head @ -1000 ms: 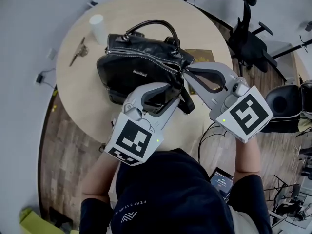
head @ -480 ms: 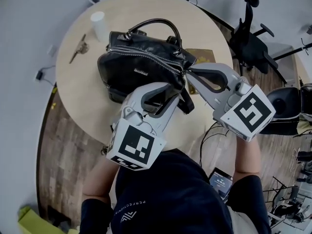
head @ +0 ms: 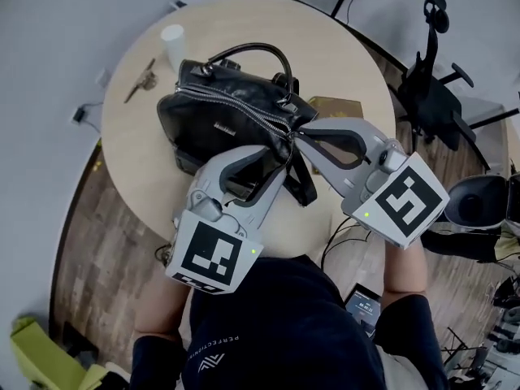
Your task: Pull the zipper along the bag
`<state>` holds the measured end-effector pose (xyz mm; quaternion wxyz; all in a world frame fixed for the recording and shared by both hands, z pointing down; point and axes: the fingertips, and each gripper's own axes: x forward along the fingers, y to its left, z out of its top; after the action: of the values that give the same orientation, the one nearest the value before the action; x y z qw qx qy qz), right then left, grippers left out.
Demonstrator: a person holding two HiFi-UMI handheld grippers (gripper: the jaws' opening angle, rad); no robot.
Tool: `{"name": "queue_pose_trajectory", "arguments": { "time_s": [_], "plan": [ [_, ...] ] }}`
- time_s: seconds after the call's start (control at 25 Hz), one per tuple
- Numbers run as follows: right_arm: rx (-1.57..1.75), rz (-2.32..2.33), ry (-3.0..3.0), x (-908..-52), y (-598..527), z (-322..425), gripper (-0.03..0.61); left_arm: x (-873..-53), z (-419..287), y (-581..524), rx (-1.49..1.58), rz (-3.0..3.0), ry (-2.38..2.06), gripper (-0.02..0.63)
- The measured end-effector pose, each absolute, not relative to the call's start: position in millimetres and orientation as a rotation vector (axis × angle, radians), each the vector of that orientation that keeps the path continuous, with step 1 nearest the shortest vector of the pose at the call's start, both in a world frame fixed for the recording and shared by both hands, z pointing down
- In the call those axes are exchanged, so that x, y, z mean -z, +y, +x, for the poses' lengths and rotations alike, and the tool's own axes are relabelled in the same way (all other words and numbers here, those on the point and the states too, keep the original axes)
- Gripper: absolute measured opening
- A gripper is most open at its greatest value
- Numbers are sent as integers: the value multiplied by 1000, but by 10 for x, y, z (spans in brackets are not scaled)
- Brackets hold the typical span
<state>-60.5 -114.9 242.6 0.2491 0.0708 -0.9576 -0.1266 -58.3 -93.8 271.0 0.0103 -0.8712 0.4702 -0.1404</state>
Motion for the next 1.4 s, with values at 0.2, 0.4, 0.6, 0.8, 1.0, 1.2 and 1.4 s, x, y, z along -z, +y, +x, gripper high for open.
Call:
{"name": "queue_pose_trajectory", "arguments": {
  "time_s": [0.2, 0.4, 0.6, 0.8, 1.0, 1.2, 1.4],
  "plan": [
    [353, -1, -2610, -2424, -1168, -606, 14, -2685, -609, -961, 484, -2534, 1789, 153],
    [385, -149, -2635, -2399, -1139, -571, 14, -2543, -572, -901, 483, -2329, 1986, 172],
    [365, -204, -2653, -2420, -1163, -535, 14, -2594, -445, -978, 574, -2224, 2080, 181],
    [344, -223, -2680, -2424, -1141, -540, 14, -2672, -460, -1060, 691, -2044, 2163, 170],
    [326, -237, -2679, -2416, -1131, -529, 14, -2692, -498, -1127, 795, -1895, 2170, 133],
    [336, -255, -2662, -2428, -1122, -512, 14, -2679, -489, -1157, 831, -1879, 2145, 118],
    [394, -290, -2615, -2412, -1119, -479, 14, -2694, -443, -1129, 948, -1896, 2015, 93]
  ]
}}
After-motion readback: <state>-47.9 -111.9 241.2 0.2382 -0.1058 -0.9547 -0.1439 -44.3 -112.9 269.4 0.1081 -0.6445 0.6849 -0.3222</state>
